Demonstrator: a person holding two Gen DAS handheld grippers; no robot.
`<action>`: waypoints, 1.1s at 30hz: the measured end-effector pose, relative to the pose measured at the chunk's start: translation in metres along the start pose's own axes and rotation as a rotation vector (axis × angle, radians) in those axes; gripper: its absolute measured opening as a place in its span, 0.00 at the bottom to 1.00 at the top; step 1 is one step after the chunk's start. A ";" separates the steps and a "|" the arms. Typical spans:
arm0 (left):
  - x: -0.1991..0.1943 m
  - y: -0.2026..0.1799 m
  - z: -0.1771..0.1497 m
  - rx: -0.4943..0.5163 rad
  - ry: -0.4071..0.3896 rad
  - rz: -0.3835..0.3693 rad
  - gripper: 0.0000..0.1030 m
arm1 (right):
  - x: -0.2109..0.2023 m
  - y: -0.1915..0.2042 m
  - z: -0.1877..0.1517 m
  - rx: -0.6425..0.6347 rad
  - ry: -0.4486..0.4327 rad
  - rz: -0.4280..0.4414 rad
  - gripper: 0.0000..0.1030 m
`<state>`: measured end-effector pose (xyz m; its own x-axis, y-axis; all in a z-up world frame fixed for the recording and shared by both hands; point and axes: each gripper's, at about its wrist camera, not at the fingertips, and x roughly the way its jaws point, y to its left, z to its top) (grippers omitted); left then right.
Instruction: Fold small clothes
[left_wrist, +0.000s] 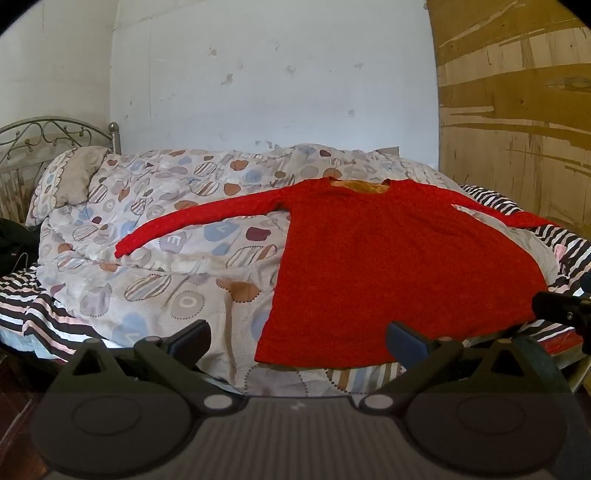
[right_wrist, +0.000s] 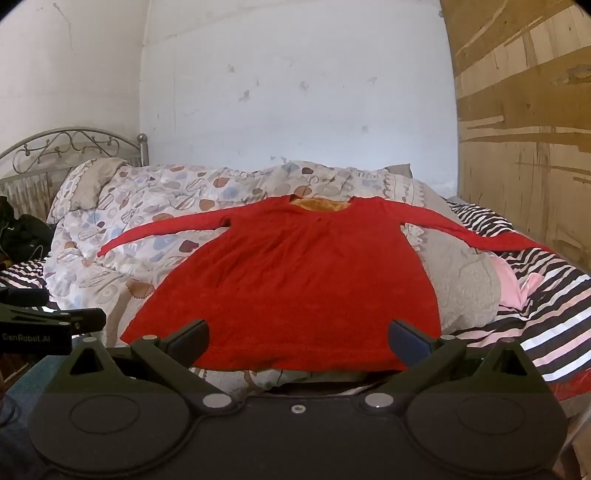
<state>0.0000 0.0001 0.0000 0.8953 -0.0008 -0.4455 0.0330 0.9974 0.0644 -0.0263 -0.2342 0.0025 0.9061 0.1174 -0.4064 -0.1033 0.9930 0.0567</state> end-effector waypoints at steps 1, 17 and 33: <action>0.000 0.000 0.000 0.000 0.000 0.000 1.00 | 0.000 0.000 0.000 0.000 0.001 0.000 1.00; 0.000 0.000 0.000 -0.001 -0.002 0.000 1.00 | 0.000 0.001 0.001 0.003 -0.001 0.002 1.00; 0.000 0.000 0.000 -0.002 -0.003 0.000 1.00 | 0.001 0.002 -0.001 0.003 0.001 0.002 1.00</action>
